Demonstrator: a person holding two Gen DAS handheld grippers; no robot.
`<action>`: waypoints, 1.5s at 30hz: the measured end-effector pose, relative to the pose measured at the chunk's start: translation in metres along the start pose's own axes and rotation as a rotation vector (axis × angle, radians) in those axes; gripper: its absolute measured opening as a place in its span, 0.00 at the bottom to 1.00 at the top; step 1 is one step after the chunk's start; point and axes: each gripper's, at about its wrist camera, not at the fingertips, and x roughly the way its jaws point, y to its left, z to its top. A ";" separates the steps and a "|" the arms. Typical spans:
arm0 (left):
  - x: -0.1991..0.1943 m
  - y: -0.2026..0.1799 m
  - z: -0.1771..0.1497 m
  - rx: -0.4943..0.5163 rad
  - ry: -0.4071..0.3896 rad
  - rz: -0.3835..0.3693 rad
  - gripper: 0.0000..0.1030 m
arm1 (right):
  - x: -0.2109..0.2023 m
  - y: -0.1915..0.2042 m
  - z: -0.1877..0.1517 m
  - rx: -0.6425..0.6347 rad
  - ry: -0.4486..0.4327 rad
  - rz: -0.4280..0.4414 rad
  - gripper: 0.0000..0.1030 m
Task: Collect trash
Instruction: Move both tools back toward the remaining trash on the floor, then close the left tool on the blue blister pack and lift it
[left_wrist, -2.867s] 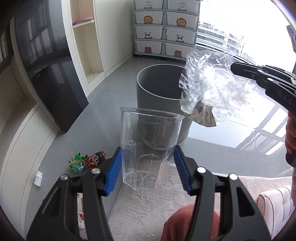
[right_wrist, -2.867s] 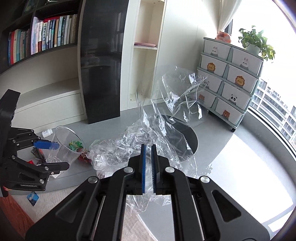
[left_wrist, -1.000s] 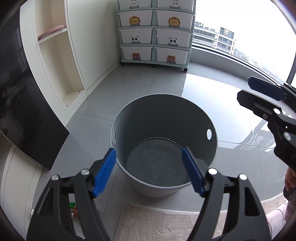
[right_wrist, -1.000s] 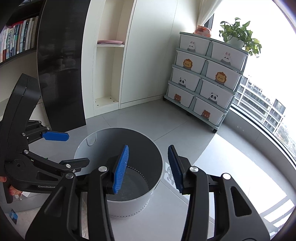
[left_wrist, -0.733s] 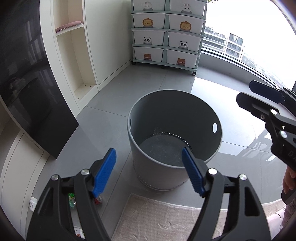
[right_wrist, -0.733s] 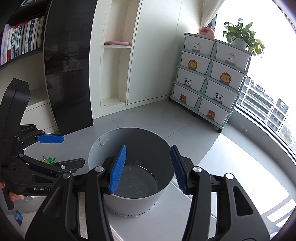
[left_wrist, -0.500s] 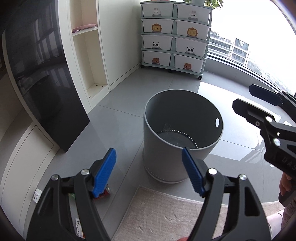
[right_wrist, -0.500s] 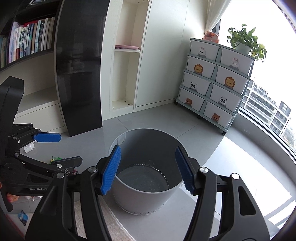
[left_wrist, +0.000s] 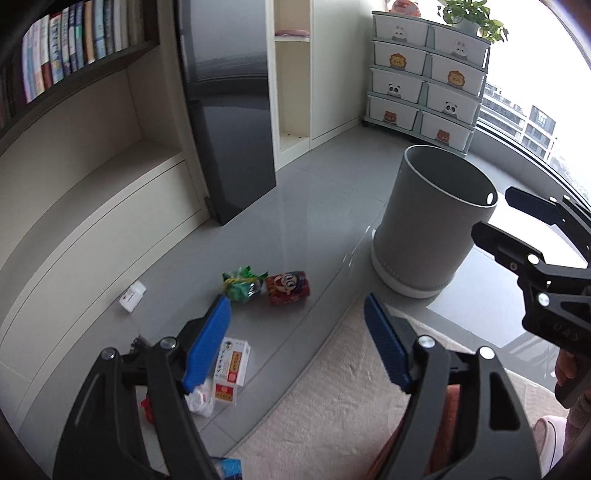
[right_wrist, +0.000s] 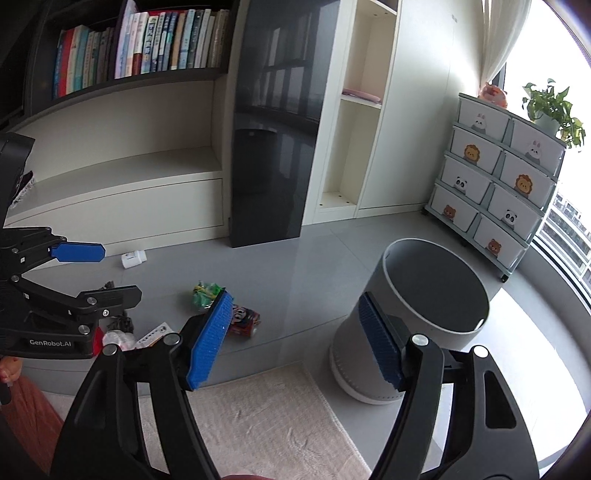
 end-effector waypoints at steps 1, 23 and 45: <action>-0.006 0.016 -0.012 -0.024 0.006 0.021 0.73 | 0.001 0.014 -0.004 -0.005 0.004 0.023 0.66; 0.024 0.120 -0.249 -0.301 0.341 0.109 0.73 | 0.072 0.226 -0.083 -0.180 0.168 0.303 0.66; 0.124 0.130 -0.299 -0.362 0.593 0.034 0.72 | 0.147 0.260 -0.122 -0.223 0.308 0.337 0.66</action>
